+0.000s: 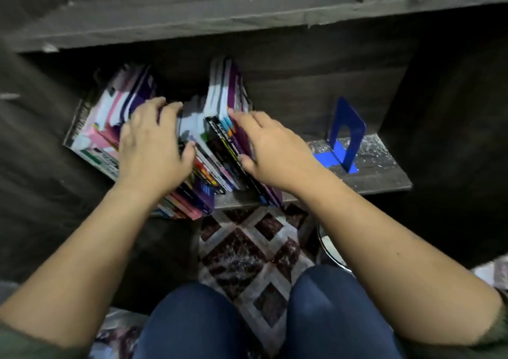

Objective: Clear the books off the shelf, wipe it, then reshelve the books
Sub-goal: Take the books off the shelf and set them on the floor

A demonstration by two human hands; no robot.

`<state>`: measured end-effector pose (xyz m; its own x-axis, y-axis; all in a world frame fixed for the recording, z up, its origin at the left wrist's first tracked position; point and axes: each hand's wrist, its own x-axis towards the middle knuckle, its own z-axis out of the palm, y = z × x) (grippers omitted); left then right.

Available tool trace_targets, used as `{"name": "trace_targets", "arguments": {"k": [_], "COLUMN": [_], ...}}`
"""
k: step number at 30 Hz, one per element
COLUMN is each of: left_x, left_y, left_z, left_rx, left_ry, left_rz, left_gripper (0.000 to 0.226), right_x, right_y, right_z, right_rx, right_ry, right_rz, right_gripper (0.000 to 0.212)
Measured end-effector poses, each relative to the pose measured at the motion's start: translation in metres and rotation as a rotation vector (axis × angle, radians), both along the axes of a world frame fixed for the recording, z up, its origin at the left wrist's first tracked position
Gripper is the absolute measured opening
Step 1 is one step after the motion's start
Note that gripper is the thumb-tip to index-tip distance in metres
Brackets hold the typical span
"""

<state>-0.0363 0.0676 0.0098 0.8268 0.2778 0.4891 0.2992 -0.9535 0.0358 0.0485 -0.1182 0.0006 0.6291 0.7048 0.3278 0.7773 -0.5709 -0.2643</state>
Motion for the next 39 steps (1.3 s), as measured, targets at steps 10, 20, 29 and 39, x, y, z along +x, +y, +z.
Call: {"name": "trace_targets", "arguments": {"k": [10, 20, 29, 39], "left_x": [0.023, 0.034, 0.044, 0.045], "left_y": [-0.006, -0.012, -0.012, -0.004], "left_z": [-0.034, -0.062, -0.077, -0.080], "left_rx": [-0.180, -0.165, -0.088, -0.033], "left_ry": [0.343, 0.249, 0.136, 0.140], "left_rz": [-0.109, -0.030, 0.041, -0.005], "left_gripper": [0.075, 0.071, 0.066, 0.067], "right_x": [0.009, 0.007, -0.001, 0.017], "right_y": [0.043, 0.051, 0.057, 0.028], "right_z": [-0.014, -0.020, -0.024, -0.051], "right_rx": [0.130, 0.181, 0.269, 0.441], "right_ry": [0.124, 0.081, -0.016, 0.197], "right_rz": [-0.004, -0.099, -0.266, -0.540], "right_gripper": [0.073, 0.067, 0.067, 0.067]}}
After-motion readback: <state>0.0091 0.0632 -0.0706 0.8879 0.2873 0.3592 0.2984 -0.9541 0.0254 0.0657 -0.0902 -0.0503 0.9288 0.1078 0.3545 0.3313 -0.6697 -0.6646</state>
